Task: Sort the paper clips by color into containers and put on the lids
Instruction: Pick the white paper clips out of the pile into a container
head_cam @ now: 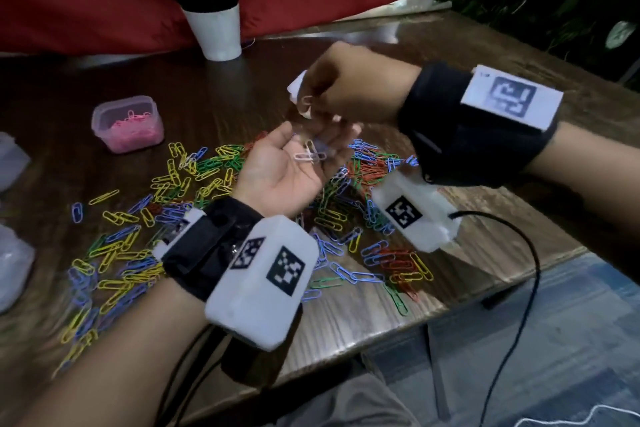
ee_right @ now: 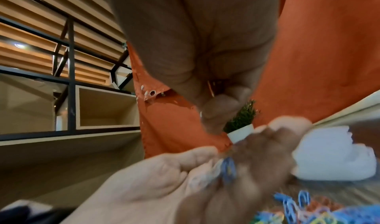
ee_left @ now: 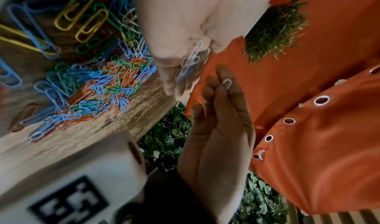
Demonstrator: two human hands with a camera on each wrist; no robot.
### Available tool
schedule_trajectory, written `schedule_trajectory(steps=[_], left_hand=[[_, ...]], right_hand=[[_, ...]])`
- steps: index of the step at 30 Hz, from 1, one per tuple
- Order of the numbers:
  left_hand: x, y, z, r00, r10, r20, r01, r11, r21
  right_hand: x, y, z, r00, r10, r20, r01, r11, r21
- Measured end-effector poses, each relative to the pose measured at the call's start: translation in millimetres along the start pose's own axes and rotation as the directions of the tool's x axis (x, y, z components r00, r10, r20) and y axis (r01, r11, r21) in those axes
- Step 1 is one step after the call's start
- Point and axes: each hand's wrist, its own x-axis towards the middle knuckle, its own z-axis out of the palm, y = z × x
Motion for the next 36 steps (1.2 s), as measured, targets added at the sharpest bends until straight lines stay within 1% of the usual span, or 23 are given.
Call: schedule_trajectory(steps=[2,4,6,7,8,10,11,12,13,14,15,17,21,23,25,26,27,28,30,32,34,35,36], left_hand=[[-1.2,-1.0,-2.7,0.999,-0.024,0.039,0.023,0.999,0.025],[-3.6,-0.4,-3.0,0.998,-0.029,0.057,0.027,0.999,0.036],[-7.9,1.1,-2.5,0.998,-0.003,0.068,0.004,1.0,-0.024],[-9.4,1.7,-2.3,0.998,0.015,0.065,-0.01,0.998,-0.064],[-10.3,2.0,-3.3,0.998,0.027,0.065,-0.021,0.995,-0.093],[-12.0,3.6,-5.7,0.997,0.046,0.062,-0.038,0.992,-0.12],[-12.4,4.3,-6.5,0.997,0.053,0.055,-0.045,0.99,-0.137],[-12.3,4.8,-7.5,0.997,0.055,0.049,-0.046,0.987,-0.156],[-12.3,4.4,-7.5,0.998,0.052,0.043,-0.044,0.986,-0.162],[-12.7,3.4,-7.7,0.998,0.045,0.04,-0.038,0.986,-0.16],[-13.3,2.3,-8.0,0.999,0.035,0.04,-0.028,0.987,-0.161],[-14.2,1.4,-7.7,0.999,0.024,0.027,-0.019,0.986,-0.166],[-14.1,2.3,-4.3,0.998,0.065,-0.011,-0.066,0.992,-0.106],[-14.7,2.4,-3.6,0.996,0.074,-0.051,-0.08,0.988,-0.13],[-16.0,2.3,-4.4,0.996,0.07,-0.06,-0.076,0.992,-0.103],[-16.7,1.8,-4.6,0.996,0.067,-0.052,-0.071,0.994,-0.078],[-18.0,1.8,-3.5,0.997,0.067,-0.047,-0.07,0.996,-0.056],[-19.7,2.0,-1.9,0.996,0.073,-0.052,-0.075,0.996,-0.043],[-22.1,3.9,0.8,0.995,0.086,-0.057,-0.091,0.991,-0.097],[-22.2,6.7,1.1,0.992,0.084,-0.092,-0.097,0.985,-0.144],[-21.1,9.3,-0.8,0.986,0.081,-0.144,-0.102,0.984,-0.143],[-20.1,10.9,-2.4,0.984,0.084,-0.158,-0.11,0.98,-0.168],[-19.1,12.7,-4.5,0.982,0.084,-0.171,-0.12,0.97,-0.213]], right_hand=[[-0.1,2.3,-7.0,0.997,0.042,-0.058,-0.034,0.99,0.136],[-4.2,3.0,-7.3,0.997,0.057,-0.053,-0.042,0.968,0.246],[-7.9,-0.8,-0.3,1.0,0.014,0.004,-0.015,0.971,0.239],[-7.6,-0.8,2.7,1.0,-0.001,0.012,-0.001,0.976,0.217],[-5.8,0.3,3.4,1.0,-0.009,-0.022,0.012,0.983,0.183],[-0.2,4.7,-2.3,0.989,0.003,-0.15,0.014,0.994,0.111],[0.8,6.9,-5.9,0.987,0.028,-0.157,-0.014,0.996,0.088],[0.2,8.7,-7.1,0.991,0.062,-0.116,-0.054,0.996,0.076],[-1.4,10.4,-4.9,0.995,0.091,-0.048,-0.088,0.994,0.069],[-3.5,11.3,0.5,0.995,0.102,0.014,-0.103,0.994,0.049],[-5.6,10.6,7.3,0.993,0.105,0.049,-0.105,0.994,0.015],[-5.9,9.2,19.7,0.993,0.097,0.067,-0.095,0.995,-0.027],[-5.3,5.4,22.5,0.99,0.123,0.072,-0.126,0.991,0.039],[-8.8,1.0,24.5,0.991,0.1,0.091,-0.1,0.995,0.003],[-11.5,-4.3,29.8,0.99,0.093,0.11,-0.088,0.995,-0.046],[-11.7,-5.2,33.0,0.987,0.11,0.113,-0.107,0.994,-0.031],[-10.8,-4.4,35.5,0.982,0.141,0.121,-0.146,0.989,0.034],[-10.5,-2.9,35.9,0.973,0.186,0.137,-0.204,0.97,0.135],[-11.0,2.1,30.7,0.949,0.269,0.166,-0.311,0.889,0.335],[-13.8,7.4,21.9,0.938,0.307,0.163,-0.347,0.822,0.452],[-16.8,14.7,13.4,0.943,0.31,0.124,-0.33,0.805,0.494],[-17.8,20.2,10.6,0.943,0.317,0.099,-0.324,0.815,0.48],[-18.3,26.5,9.0,0.943,0.324,0.073,-0.324,0.851,0.413]])
